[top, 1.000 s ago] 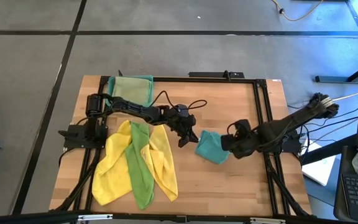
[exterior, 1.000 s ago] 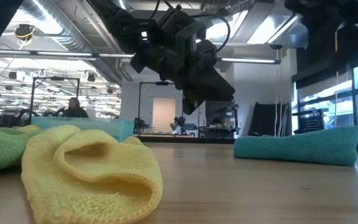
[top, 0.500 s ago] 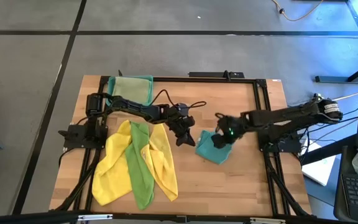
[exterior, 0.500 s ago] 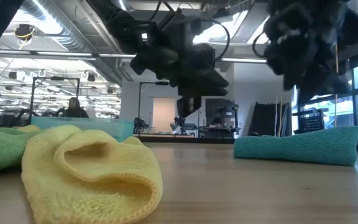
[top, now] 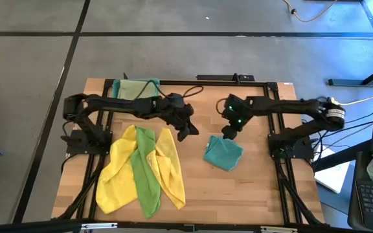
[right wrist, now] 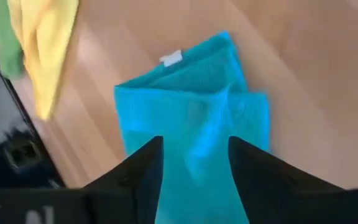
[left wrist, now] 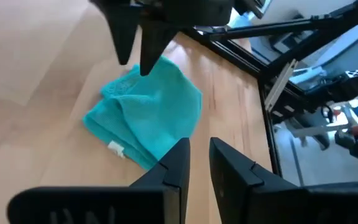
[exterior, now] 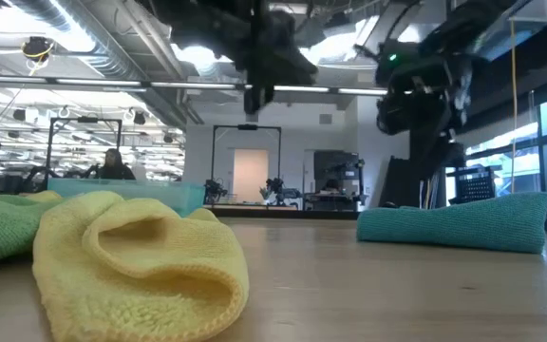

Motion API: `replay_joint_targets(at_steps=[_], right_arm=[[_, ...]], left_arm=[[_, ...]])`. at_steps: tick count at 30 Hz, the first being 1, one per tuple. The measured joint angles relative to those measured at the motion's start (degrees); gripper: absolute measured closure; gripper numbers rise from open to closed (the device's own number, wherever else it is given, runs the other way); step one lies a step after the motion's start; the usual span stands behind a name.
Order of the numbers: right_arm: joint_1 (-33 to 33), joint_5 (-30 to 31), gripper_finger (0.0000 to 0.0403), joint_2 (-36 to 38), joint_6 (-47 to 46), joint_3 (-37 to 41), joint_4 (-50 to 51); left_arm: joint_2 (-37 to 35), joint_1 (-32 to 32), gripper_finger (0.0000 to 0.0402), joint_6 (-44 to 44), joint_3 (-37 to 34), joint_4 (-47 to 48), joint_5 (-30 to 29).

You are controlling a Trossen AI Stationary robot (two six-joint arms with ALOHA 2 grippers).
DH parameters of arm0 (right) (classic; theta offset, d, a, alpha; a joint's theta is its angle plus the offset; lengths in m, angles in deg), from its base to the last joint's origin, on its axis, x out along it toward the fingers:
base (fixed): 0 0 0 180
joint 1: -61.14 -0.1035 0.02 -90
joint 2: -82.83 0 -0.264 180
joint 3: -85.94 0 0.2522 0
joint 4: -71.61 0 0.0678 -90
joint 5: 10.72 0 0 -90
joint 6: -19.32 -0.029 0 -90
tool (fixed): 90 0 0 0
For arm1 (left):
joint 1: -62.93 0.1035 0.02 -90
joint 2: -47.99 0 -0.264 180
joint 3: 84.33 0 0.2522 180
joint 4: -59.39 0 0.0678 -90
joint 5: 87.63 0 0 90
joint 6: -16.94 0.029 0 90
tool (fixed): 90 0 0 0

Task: Fold microfiber towels
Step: Fold the blue microfiber cloth

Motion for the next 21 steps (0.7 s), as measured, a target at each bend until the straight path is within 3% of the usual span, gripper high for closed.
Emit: replay_joint_targets(at_steps=[4,11,21], right_arm=[[0.1,-0.5,0.0221,-7.8,17.9,-7.3,8.2],[0.6,-2.5,0.0237,-20.3,39.7,-15.5,17.7],[0.6,-2.4,0.027,-23.0,66.9,-23.1,19.3]], left_arm=[[-3.7,-0.8,0.0349,-0.4,0.0,2.8,-3.6],[-8.0,-3.2,0.0349,-3.9,0.0,9.6,-11.1],[-9.0,-8.3,0.0349,-9.2,0.0,11.9,-20.9]])
